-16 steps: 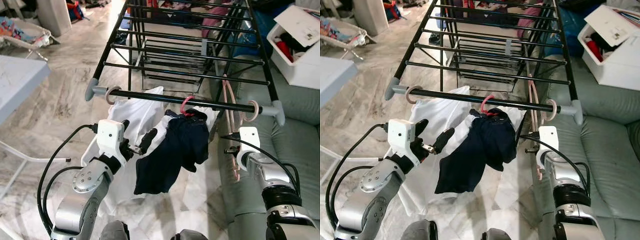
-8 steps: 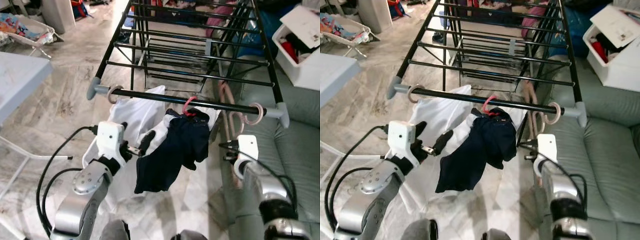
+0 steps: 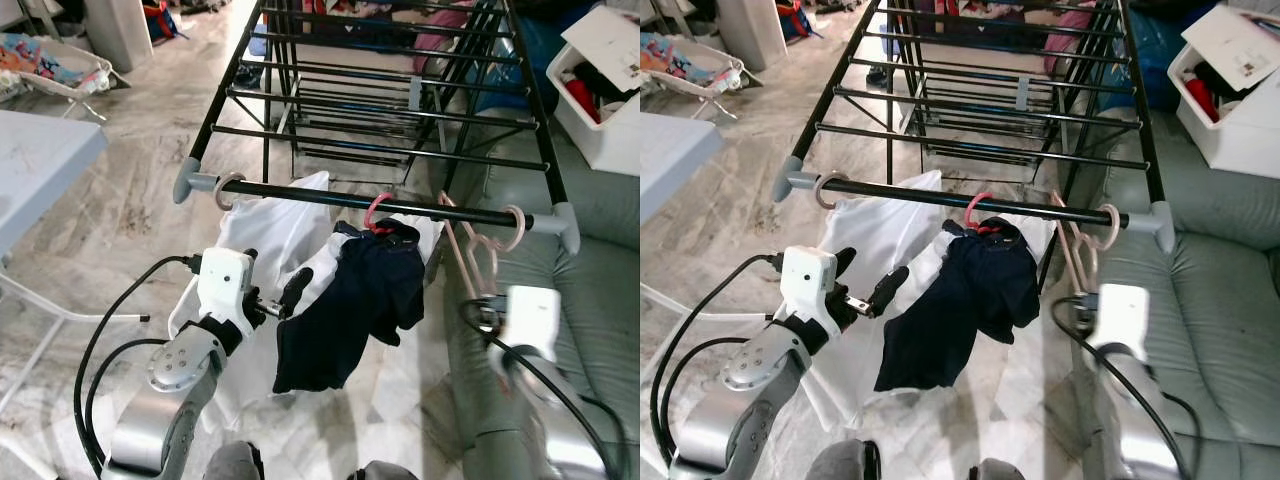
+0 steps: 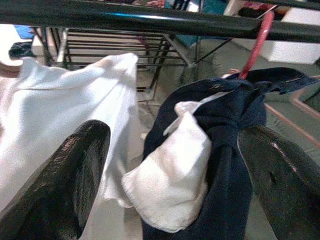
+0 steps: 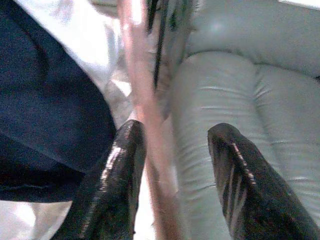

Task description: Hang hanger

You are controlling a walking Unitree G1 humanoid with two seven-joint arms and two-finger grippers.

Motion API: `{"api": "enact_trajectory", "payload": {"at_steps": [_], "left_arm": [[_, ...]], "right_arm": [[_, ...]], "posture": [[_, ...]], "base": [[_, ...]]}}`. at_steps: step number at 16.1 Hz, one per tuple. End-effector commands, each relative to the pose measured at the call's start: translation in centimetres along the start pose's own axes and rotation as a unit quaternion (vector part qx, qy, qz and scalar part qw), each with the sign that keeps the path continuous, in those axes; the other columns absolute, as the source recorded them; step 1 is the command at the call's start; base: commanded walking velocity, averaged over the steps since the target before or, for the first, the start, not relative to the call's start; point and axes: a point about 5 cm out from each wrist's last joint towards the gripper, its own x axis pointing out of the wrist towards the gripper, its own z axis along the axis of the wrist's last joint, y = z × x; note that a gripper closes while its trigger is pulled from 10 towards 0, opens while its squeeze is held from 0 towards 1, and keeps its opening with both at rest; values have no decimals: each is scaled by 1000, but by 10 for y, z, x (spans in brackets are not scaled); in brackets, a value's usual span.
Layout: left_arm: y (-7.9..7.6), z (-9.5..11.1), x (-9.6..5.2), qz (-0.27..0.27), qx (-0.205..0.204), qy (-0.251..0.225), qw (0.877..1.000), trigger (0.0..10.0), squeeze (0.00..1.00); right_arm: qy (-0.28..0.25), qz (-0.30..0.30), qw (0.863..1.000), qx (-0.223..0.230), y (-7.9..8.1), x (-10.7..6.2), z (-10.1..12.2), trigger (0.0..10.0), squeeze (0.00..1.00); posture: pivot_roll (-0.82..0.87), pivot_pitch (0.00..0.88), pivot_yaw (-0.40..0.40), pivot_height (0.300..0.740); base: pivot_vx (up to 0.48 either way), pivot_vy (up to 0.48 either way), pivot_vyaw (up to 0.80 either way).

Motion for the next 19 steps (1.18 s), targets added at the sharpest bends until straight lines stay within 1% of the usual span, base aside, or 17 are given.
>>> {"api": "enact_trajectory", "payload": {"at_steps": [1, 2, 3, 4, 7, 8, 9, 13, 16, 17, 18, 19], "left_arm": [[3, 2, -2, 9, 8, 1, 1000, 10000, 0], [3, 0, -4, 12, 8, 4, 1000, 10000, 0], [0, -2, -5, 12, 7, 6, 1000, 10000, 0], [-2, -3, -5, 11, 6, 7, 1000, 10000, 0], [-5, -5, -5, 8, 3, 9, 1000, 10000, 0], [-6, -6, -6, 7, -1, 12, 1000, 10000, 0], [-6, -8, -7, 8, -3, 16, 1000, 10000, 0], [-5, -8, -5, 10, 1, 16, 1000, 10000, 0], [-5, -8, -5, 9, 2, 16, 1000, 10000, 0], [-6, -8, -5, 10, 2, 16, 1000, 10000, 0], [-5, -8, -5, 11, 2, 16, 1000, 10000, 0], [-5, -8, -6, 13, 2, 16, 1000, 10000, 0]], "right_arm": [[-12, -13, 1000, -1, -4, -3, 4, 10000, 1000], [-22, -16, 1000, -10, -6, -12, 3, 10000, 1000], [-37, -19, 999, -9, -6, -17, 5, 10000, 1000], [-45, -20, 999, -4, -5, -19, 8, 10000, 1000], [-59, -20, 998, -9, -4, -24, 12, 10000, 1000], [-64, -20, 998, -12, -5, -27, 13, 10000, 1000], [-77, -23, 996, -25, -6, -30, 16, 10000, 1000], [-89, -29, 995, -28, -7, -34, 19, 10000, 1000], [-97, -36, 994, -32, -11, -31, 22, 10000, 1000], [-98, -36, 994, -33, -11, -30, 23, 10000, 937], [-100, -35, 994, -30, -10, -29, 24, 10000, 0], [-107, -35, 993, -26, -10, -28, 27, 10000, 0]], "posture": [[1, 51, -24, 740], [-1, 53, -25, 740], [-1, 53, -25, 740], [-1, 53, -25, 740], [-10, 56, -24, 740], [-12, 56, -25, 740], [-12, 56, -25, 740], [-15, 56, -23, 740], [-11, 54, -27, 740], [-11, 54, -27, 740], [-9, 53, -31, 740], [-8, 52, -33, 740]], "base": [[0, 0, 0], [0, 0, 0], [0, 0, 0], [0, 0, 0], [0, 0, 0], [0, 0, 0], [0, 0, 0], [0, 0, 0], [-261, 0, 0], [-277, 0, 0], [-285, 0, 0], [-285, 0, 0]]}}
